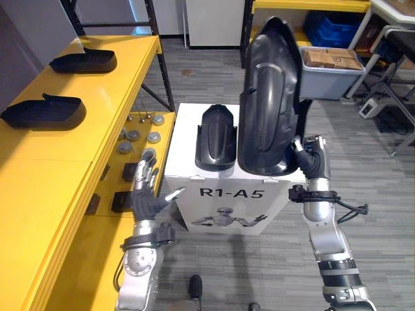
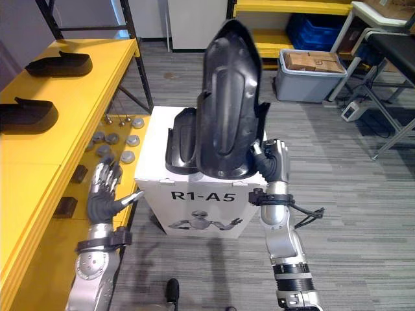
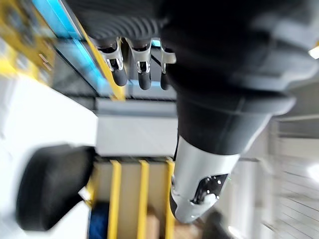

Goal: Walk over and take plastic housings, then place them on the shelf

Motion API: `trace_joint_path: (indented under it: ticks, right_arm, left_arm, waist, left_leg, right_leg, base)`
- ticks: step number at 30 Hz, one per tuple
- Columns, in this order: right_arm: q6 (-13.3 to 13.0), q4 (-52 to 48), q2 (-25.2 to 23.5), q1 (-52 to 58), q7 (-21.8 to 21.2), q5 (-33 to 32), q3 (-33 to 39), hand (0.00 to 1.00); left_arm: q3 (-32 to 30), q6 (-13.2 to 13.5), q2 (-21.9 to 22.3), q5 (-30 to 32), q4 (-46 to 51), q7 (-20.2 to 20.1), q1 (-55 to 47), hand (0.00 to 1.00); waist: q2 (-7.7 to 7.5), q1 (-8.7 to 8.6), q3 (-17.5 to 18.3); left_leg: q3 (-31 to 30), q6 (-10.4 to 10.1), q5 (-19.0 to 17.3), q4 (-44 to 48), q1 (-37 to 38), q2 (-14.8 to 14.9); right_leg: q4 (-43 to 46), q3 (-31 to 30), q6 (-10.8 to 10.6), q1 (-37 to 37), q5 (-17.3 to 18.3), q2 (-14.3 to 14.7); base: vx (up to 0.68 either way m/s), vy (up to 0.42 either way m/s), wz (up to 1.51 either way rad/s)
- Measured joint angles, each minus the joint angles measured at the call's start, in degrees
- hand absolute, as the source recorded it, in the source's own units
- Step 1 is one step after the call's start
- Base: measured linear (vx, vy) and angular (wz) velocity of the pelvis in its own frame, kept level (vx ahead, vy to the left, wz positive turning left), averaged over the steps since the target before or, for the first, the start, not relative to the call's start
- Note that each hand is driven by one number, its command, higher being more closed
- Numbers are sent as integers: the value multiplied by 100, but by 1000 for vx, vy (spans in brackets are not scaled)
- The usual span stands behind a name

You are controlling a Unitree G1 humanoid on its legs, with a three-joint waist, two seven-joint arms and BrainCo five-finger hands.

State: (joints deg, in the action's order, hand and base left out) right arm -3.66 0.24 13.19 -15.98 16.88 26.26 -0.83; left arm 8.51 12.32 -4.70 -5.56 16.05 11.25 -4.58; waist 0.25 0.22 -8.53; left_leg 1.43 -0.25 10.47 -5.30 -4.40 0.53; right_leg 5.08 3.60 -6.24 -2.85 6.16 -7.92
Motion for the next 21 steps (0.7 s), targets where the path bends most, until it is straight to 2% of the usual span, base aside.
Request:
trace_joint_path:
  ticks: [2, 6, 10, 21]
  right_arm:
    - [0, -13, -69, -16, -10, 9, -236, 100]
    - [0, -127, -197, -46, -14, 17, -571, 100]
    - [1, -133, -200, -274, -11, 141, -798, 100]
    - [30, -139, -187, -394, 58, 641, -1166, 100]
  left_arm:
    - [431, 0, -4, -4, 36, -5, 254, 0]
    - [829, 1, -17, -132, 31, -21, 498, 0]
    - [1109, 1, -42, -633, -228, -42, 708, 0]
    - [1634, -14, -102, -1465, -618, -46, 923, 0]
  waist:
    - [3, -4, 20]
    - [1, -3, 80]
    - [1, -76, 183]
    - [3, -83, 291]
  left_leg:
    - [14, -15, 5, 0, -4, 12]
    - [98, -20, 13, 1, -4, 48]
    - [124, 18, 58, 1, -1, 56]
    - [178, 8, 67, 0, 21, 117]
  right_leg:
    - [24, -12, 0, 37, -1, 6]
    - [23, -119, 24, 86, -22, 37]
    - [21, -142, 31, 94, -30, 46]
    - [20, -178, 59, 103, -49, 98]
  base:
    - [-64, 14, -3]
    - [-36, 10, -11]
    - [-8, 5, -5]
    - [-1, 1, -1]
